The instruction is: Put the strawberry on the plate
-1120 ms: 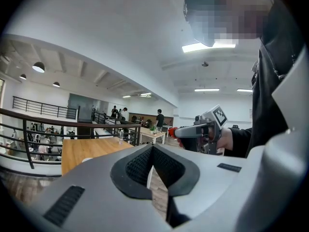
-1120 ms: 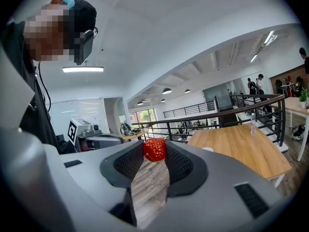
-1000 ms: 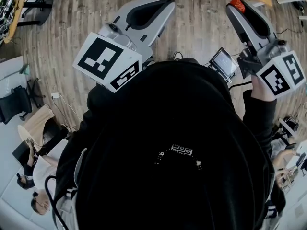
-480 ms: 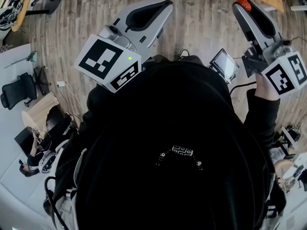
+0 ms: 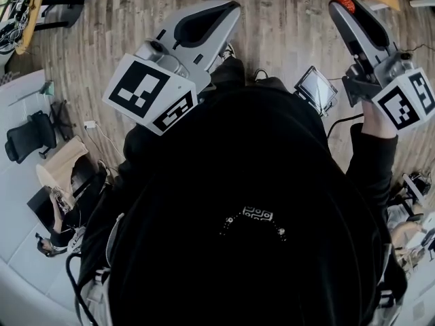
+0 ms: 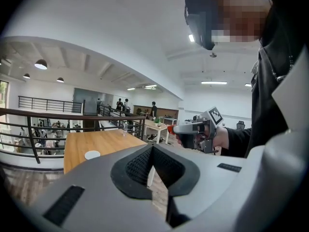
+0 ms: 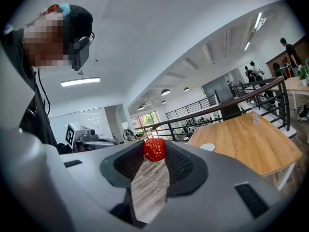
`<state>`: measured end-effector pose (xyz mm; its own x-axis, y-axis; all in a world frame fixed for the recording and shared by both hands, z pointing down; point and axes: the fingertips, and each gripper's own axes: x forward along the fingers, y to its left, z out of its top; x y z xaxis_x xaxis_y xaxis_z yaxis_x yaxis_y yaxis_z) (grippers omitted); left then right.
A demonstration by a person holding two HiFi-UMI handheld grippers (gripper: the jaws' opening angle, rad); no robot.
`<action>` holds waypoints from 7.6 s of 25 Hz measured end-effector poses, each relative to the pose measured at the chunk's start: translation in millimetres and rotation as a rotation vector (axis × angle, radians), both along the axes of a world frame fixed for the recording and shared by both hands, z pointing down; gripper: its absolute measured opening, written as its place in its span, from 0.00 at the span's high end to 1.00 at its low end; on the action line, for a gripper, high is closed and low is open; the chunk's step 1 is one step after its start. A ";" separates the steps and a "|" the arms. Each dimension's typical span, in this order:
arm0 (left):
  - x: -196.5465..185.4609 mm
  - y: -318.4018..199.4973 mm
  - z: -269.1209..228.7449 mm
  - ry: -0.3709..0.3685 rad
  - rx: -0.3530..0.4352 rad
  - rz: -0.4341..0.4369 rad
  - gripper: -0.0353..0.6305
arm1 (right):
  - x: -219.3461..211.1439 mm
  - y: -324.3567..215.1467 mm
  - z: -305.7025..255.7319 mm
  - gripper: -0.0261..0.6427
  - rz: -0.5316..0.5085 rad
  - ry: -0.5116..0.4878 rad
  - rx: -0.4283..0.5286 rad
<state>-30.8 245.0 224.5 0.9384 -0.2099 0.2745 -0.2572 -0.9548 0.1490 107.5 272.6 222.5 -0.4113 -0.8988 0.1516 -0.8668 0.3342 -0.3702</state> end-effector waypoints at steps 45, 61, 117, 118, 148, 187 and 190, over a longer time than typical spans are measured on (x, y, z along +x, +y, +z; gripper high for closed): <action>32.7 -236.1 -5.2 0.119 -0.044 0.239 0.95 | -23.0 -222.9 -48.8 0.74 0.147 0.169 -0.026; -7.5 -273.1 2.6 0.186 -0.095 0.179 0.95 | -57.9 -270.2 -42.0 0.74 0.059 0.188 -0.059; 153.8 -432.9 44.7 -0.099 -0.170 -0.046 0.95 | 129.3 -488.1 26.0 0.74 -0.187 -0.017 -0.075; 152.0 -434.8 46.7 -0.102 -0.169 -0.050 0.95 | 128.5 -488.7 28.5 0.74 -0.184 -0.012 -0.076; 142.0 -431.3 42.2 -0.001 -0.217 0.144 0.95 | 130.5 -460.8 28.1 0.74 0.031 0.116 -0.116; 82.6 -415.5 24.6 -0.063 -0.101 -0.012 0.95 | 147.5 -465.7 184.1 0.74 -0.131 0.242 -0.504; 78.0 -418.4 26.0 -0.063 -0.111 -0.028 0.95 | 147.7 -466.5 203.1 0.74 -0.142 0.240 -0.539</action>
<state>47.1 -173.4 250.5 0.9129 -0.2010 0.3554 -0.2958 -0.9255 0.2364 255.2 -193.9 425.7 -0.4193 -0.6084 0.6739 -0.9078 0.2721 -0.3191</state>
